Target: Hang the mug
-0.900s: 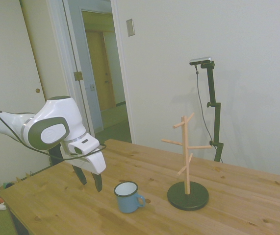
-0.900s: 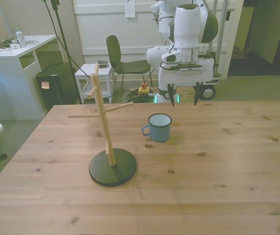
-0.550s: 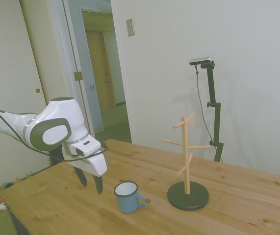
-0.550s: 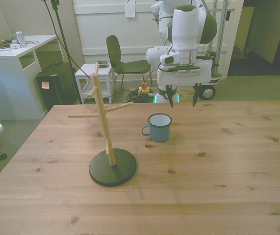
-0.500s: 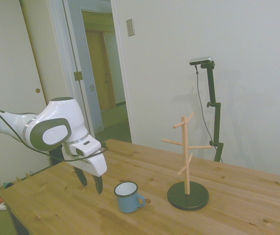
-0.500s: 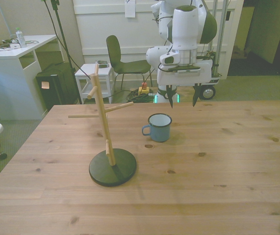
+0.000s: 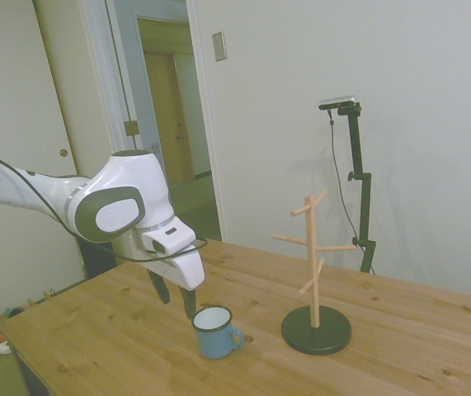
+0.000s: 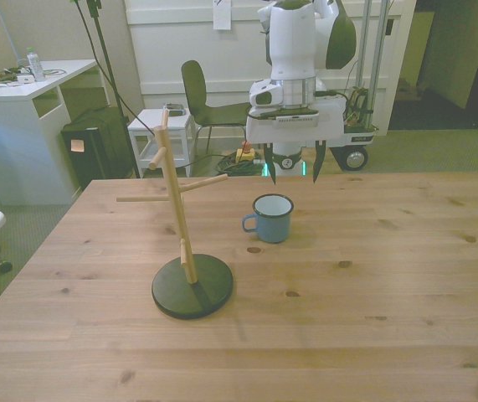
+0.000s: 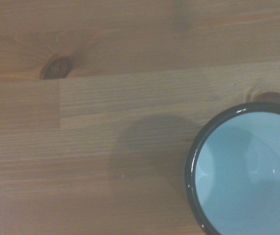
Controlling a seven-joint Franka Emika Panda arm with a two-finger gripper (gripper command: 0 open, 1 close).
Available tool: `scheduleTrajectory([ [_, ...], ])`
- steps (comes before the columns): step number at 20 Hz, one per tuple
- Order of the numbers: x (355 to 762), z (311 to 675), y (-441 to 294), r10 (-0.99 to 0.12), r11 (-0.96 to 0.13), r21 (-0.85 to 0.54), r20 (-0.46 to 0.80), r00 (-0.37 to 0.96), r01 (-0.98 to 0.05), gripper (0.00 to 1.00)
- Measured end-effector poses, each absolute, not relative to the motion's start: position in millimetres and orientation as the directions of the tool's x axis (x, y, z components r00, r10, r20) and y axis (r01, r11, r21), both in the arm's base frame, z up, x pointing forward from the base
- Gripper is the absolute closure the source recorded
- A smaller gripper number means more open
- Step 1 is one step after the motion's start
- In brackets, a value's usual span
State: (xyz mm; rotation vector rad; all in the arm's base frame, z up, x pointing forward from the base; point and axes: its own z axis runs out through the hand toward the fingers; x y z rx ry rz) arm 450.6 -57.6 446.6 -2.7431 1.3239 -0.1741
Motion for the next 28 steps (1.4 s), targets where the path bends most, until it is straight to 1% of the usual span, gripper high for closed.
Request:
scheduleTrajectory([
  [9,469.7,438.7,-68.5,-0.790,-0.612,-0.117,0.051,0.611,-0.782,0.00],
  [17,479.5,420.3,-70.5,-0.788,-0.614,-0.095,0.037,0.614,-0.783,0.00],
  [18,480.6,417.9,-70.6,-0.788,-0.615,-0.094,0.037,0.614,-0.783,1.00],
  [28,481.5,406.2,-67.3,-0.777,-0.629,-0.076,0.040,0.628,-0.774,1.00],
])
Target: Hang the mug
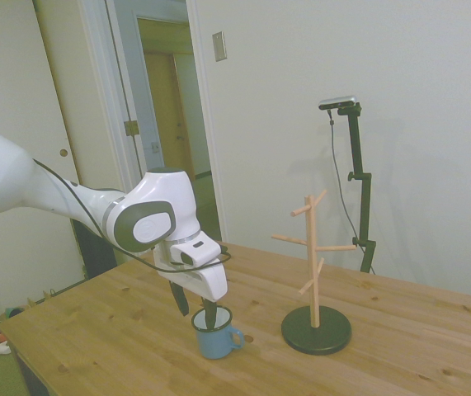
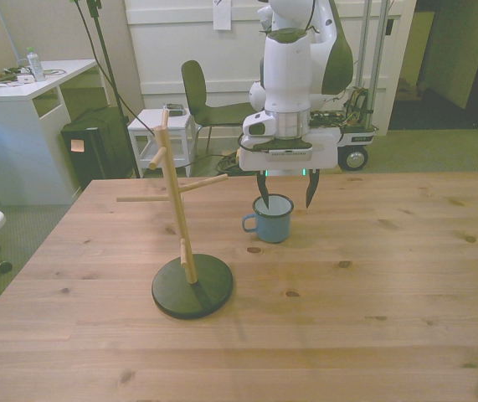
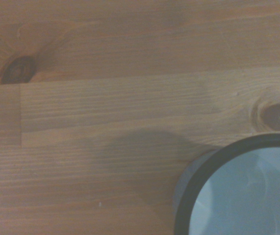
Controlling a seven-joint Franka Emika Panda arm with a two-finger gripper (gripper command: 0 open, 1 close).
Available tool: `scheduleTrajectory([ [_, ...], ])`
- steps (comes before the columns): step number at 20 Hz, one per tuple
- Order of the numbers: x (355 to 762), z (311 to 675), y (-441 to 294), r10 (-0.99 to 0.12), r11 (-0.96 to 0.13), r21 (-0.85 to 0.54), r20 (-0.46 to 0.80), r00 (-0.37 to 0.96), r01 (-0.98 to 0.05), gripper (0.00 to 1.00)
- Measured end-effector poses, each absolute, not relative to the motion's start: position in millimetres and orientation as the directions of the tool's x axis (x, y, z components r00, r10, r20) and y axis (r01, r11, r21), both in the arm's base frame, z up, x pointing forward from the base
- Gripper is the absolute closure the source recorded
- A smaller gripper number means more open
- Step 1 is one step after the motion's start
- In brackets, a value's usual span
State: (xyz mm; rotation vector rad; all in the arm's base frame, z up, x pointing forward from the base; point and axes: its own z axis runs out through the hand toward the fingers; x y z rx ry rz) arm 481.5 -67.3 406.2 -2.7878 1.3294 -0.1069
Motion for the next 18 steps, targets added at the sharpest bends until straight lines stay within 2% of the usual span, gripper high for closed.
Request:
scheduleTrajectory([
  [18,472.5,398.5,-81.4,-0.784,-0.621,-0.057,0.041,0.620,-0.782,1.00],
])
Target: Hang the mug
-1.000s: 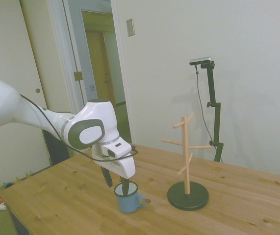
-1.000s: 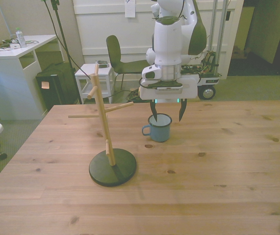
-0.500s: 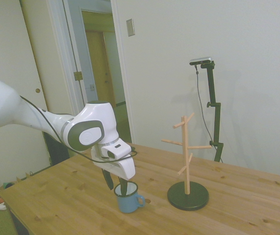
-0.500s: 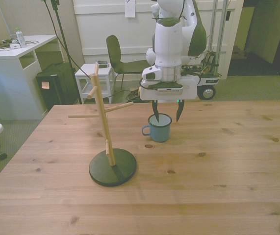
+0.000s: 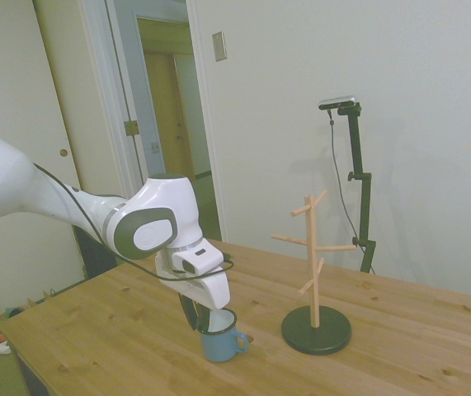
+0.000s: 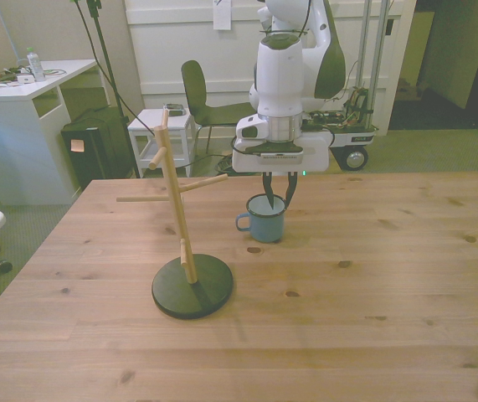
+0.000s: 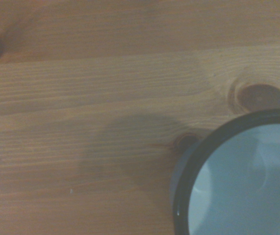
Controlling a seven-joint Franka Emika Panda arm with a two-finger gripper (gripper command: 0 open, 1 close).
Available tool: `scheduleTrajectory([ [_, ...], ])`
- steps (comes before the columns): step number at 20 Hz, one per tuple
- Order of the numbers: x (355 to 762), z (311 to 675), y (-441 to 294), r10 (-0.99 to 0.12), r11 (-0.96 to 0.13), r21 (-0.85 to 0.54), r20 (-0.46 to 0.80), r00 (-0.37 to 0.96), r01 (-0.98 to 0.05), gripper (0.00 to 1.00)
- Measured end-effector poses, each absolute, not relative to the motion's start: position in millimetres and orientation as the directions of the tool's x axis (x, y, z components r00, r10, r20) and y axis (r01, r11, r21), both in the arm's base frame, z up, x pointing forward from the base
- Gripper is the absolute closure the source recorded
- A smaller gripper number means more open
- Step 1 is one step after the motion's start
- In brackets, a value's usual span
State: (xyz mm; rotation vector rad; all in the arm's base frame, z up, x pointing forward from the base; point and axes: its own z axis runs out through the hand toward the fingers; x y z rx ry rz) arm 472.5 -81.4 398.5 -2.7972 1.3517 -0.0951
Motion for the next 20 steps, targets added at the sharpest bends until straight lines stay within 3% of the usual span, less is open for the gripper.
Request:
scheduleTrajectory([
  [14,470.8,402.2,-79.5,-0.774,-0.633,-0.051,0.052,0.631,-0.772,1.00],
  [20,459.0,417.4,-73.6,-0.733,-0.679,0.030,0.035,0.680,-0.734,1.00],
])
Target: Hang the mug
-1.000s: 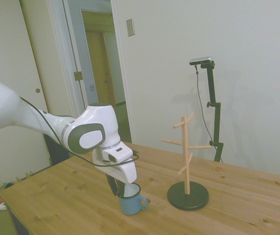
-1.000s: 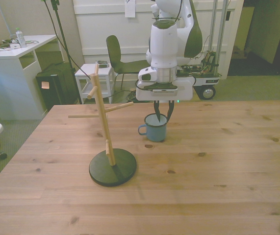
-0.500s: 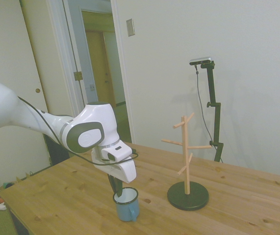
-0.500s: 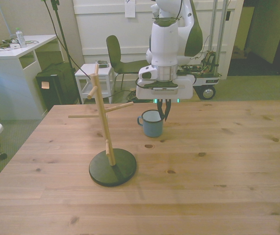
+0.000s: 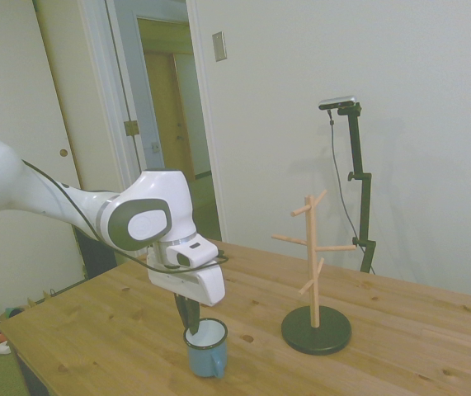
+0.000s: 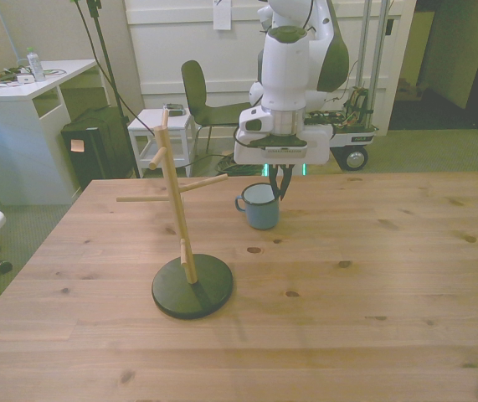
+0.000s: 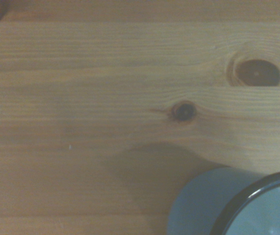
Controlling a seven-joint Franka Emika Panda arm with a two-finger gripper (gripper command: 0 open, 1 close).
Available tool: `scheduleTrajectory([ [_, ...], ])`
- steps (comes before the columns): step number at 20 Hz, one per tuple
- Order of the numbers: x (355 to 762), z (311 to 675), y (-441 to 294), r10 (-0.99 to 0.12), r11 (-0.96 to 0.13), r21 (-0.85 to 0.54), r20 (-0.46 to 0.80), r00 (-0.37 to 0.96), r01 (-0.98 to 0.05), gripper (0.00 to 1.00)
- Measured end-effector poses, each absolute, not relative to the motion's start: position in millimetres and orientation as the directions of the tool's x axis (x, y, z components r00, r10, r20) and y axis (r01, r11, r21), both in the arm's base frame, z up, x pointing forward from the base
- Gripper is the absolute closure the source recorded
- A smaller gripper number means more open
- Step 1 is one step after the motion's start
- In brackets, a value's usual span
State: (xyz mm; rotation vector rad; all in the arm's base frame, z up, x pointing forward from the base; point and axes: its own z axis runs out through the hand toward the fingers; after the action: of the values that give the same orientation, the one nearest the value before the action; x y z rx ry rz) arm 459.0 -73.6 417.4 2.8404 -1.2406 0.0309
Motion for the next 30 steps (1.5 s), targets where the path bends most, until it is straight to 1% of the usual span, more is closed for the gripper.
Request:
scheduleTrajectory([
  [5,450.1,488.1,-63.1,-0.701,-0.707,0.052,0.071,0.709,-0.705,1.00],
  [7,454.8,501.9,-61.0,-0.694,-0.713,0.059,0.085,0.715,-0.699,1.00],
  [11,463.5,518.6,-59.0,-0.689,-0.716,0.068,0.089,0.719,-0.695,1.00],
  [13,463.1,537.2,-57.5,-0.685,-0.720,0.071,0.090,0.723,-0.690,1.00],
  [17,460.5,587.9,-55.0,-0.671,-0.732,0.061,0.109,0.734,-0.678,1.00],
  [20,460.4,619.1,-57.0,-0.666,-0.736,0.054,0.120,0.736,-0.675,1.00],
  [26,460.6,666.3,-79.4,-0.653,-0.747,0.052,0.129,0.746,-0.663,1.00],
  [30,465.6,688.1,-99.6,-0.652,-0.747,0.059,0.134,0.746,-0.663,1.00],
])
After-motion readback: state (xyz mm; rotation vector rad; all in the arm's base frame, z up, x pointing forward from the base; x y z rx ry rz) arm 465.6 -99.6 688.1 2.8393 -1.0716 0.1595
